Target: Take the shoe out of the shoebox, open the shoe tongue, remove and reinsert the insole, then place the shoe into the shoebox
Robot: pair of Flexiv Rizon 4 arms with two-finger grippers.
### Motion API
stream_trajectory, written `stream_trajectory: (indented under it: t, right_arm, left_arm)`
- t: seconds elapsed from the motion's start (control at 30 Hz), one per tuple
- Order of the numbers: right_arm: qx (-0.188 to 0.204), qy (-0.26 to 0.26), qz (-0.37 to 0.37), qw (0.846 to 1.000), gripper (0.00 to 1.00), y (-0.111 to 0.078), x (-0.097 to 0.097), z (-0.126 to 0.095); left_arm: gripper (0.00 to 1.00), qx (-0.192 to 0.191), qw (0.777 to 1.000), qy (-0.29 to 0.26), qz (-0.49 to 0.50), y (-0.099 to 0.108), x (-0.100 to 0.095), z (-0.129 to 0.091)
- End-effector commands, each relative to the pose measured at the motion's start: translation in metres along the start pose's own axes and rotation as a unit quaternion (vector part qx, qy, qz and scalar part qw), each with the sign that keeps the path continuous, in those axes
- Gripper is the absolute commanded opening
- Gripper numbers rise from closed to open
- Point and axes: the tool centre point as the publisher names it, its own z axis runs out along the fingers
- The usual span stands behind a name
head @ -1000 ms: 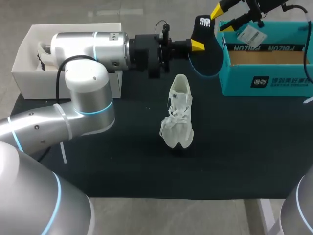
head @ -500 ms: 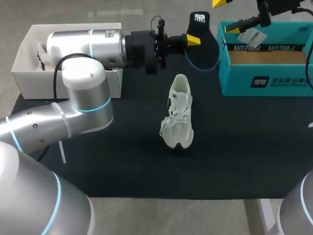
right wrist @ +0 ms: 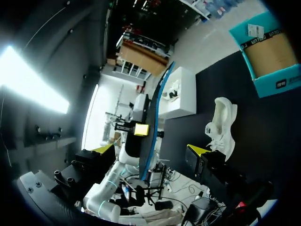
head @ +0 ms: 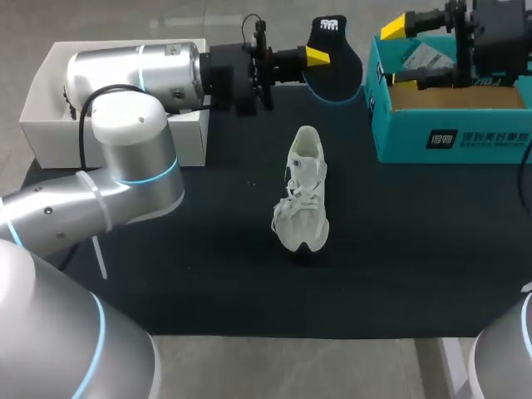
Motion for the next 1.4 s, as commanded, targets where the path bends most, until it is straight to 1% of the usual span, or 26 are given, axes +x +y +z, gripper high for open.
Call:
stream_trajectory:
  t: [0.03, 0.1, 0.13, 0.2, 0.27, 0.37, 0.47, 0.63, 0.7, 0.73, 0.8, 0.87, 0.97, 1.0, 1.03, 1.1, 1.13, 1.2, 1.23, 1.27, 1.3, 1.37, 1.4]
  right_arm:
    - [-0.098, 0.04, 0.009, 0.994, 1.0, -0.004, -0.022, -0.012]
    - [-0.092, 0.053, 0.016, 0.994, 1.0, 0.001, -0.026, -0.015]
    - [-0.084, 0.053, 0.014, 0.995, 1.0, 0.002, -0.028, -0.015]
    - [-0.083, 0.052, 0.018, 0.995, 1.0, 0.006, -0.034, -0.016]
    - [-0.078, 0.073, 0.03, 0.994, 1.0, 0.008, -0.036, -0.017]
    - [-0.046, 0.09, 0.038, 0.994, 1.0, 0.011, -0.039, -0.015]
    - [-0.012, 0.109, 0.045, 0.993, 1.0, 0.012, -0.039, -0.011]
    - [0.016, 0.123, 0.051, 0.991, 1.0, 0.011, -0.038, -0.006]
    - [0.017, 0.113, 0.057, 0.992, 1.0, 0.011, -0.039, -0.006]
    - [0.014, 0.114, 0.07, 0.991, 1.0, 0.011, -0.04, -0.007]
    - [0.014, 0.114, 0.07, 0.991, 1.0, 0.011, -0.04, -0.007]
    - [0.014, 0.114, 0.07, 0.991, 1.0, 0.011, -0.04, -0.007]
    - [0.014, 0.114, 0.07, 0.991, 1.0, 0.011, -0.04, -0.007]
    - [0.014, 0.114, 0.07, 0.991, 1.0, 0.011, -0.04, -0.007]
    - [0.014, 0.114, 0.07, 0.991, 1.0, 0.011, -0.04, -0.007]
    - [0.014, 0.114, 0.07, 0.991, 1.0, 0.011, -0.04, -0.007]
    - [0.014, 0.114, 0.07, 0.991, 1.0, 0.011, -0.04, -0.007]
    - [0.014, 0.114, 0.07, 0.991, 1.0, 0.011, -0.04, -0.007]
    - [0.014, 0.114, 0.07, 0.991, 1.0, 0.011, -0.04, -0.007]
    - [0.014, 0.114, 0.07, 0.991, 1.0, 0.011, -0.04, -0.007]
    - [0.014, 0.114, 0.07, 0.991, 1.0, 0.011, -0.04, -0.007]
    - [0.014, 0.114, 0.07, 0.991, 1.0, 0.011, -0.04, -0.007]
    - [0.014, 0.114, 0.07, 0.991, 1.0, 0.011, -0.04, -0.007]
  left_arm:
    - [0.0, 0.012, 1.0, 0.002, -0.007, 0.0, -0.003, -0.003]
    - [0.0, 0.02, 1.0, 0.003, -0.015, -0.002, -0.004, -0.004]
    - [0.0, 0.022, 1.0, 0.003, -0.016, -0.003, -0.005, -0.004]
    - [0.0, 0.025, 0.999, 0.006, -0.02, -0.004, -0.006, -0.005]
    - [0.0, 0.032, 0.999, 0.01, -0.032, -0.006, -0.007, -0.006]
    - [0.0, 0.035, 0.999, 0.01, -0.039, -0.007, -0.008, -0.007]
    - [0.0, 0.037, 0.998, 0.013, -0.04, -0.007, -0.009, -0.007]
    - [0.0, 0.035, 0.999, 0.017, -0.038, -0.007, -0.009, -0.007]
    - [0.0, 0.034, 0.999, 0.018, -0.037, -0.007, -0.01, -0.007]
    - [0.0, 0.035, 0.999, 0.018, -0.037, -0.007, -0.01, -0.007]
    - [0.0, 0.036, 0.998, 0.02, -0.038, -0.007, -0.01, -0.007]
    - [0.0, 0.037, 0.998, 0.023, -0.053, -0.007, -0.01, -0.007]
    - [0.0, 0.034, 0.994, 0.044, -0.089, -0.008, -0.01, -0.008]
    - [0.0, 0.035, 0.99, 0.068, -0.115, -0.008, -0.012, -0.009]
    - [0.0, 0.031, 0.99, 0.07, -0.121, -0.008, -0.015, -0.01]
    - [0.0, 0.022, 0.98, 0.101, -0.168, -0.008, -0.021, -0.013]
    - [0.0, 0.018, 0.977, 0.105, -0.186, -0.006, -0.023, -0.014]
    - [0.0, 0.027, 0.967, 0.114, -0.227, -0.005, -0.026, -0.018]
    - [0.0, 0.027, 0.96, 0.121, -0.252, -0.007, -0.024, -0.021]
    - [0.0, 0.022, 0.953, 0.124, -0.275, -0.005, -0.026, -0.021]
    - [0.0, 0.029, 0.946, 0.125, -0.296, -0.004, -0.027, -0.021]
    - [0.0, 0.019, 0.931, 0.132, -0.34, 0.001, -0.028, -0.02]
    - [0.0, 0.021, 0.923, 0.139, -0.358, 0.003, -0.028, -0.021]
